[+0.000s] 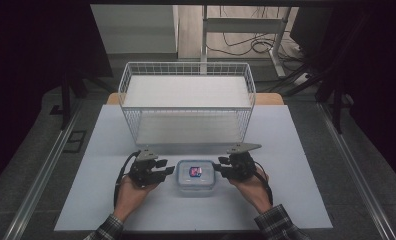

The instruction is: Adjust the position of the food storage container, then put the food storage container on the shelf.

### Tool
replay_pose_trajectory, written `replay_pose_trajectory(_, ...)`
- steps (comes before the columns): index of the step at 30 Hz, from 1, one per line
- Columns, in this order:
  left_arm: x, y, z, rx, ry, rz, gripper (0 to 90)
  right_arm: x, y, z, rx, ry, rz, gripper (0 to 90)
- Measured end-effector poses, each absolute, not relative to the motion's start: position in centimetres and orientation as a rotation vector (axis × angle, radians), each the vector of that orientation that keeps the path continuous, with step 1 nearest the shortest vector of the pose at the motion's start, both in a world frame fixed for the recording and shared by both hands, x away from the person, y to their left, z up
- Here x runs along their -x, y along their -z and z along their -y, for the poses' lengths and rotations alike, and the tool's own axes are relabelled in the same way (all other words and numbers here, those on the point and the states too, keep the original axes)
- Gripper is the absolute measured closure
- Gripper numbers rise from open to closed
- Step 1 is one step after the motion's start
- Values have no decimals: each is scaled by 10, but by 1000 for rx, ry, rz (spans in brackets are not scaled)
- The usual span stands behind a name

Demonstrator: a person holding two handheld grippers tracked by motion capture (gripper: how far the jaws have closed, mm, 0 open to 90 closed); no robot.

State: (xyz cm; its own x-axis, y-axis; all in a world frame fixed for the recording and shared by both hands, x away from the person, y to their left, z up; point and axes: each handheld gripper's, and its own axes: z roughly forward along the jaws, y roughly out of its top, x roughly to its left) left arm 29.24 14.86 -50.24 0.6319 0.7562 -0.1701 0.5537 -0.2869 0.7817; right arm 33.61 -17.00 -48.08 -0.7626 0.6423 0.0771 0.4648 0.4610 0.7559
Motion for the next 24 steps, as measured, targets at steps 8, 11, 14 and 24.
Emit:
replay_pose_trajectory(8,-268,513,-164,-1955,-274,-1062,144,-310,492,189,-1010,-1197,-2497,210)
replay_pose_trajectory(11,-272,514,-163,-1942,-253,-1074,54,-305,496,192,-1023,-1179,-2500,120)
replay_pose_trajectory(14,-277,511,-160,-1919,-232,-1065,46,-304,495,189,-1011,-1164,-2507,75)
replay_pose_trajectory(24,-299,506,-128,-1981,-173,-980,106,-313,489,173,-1045,-1161,-2584,70)
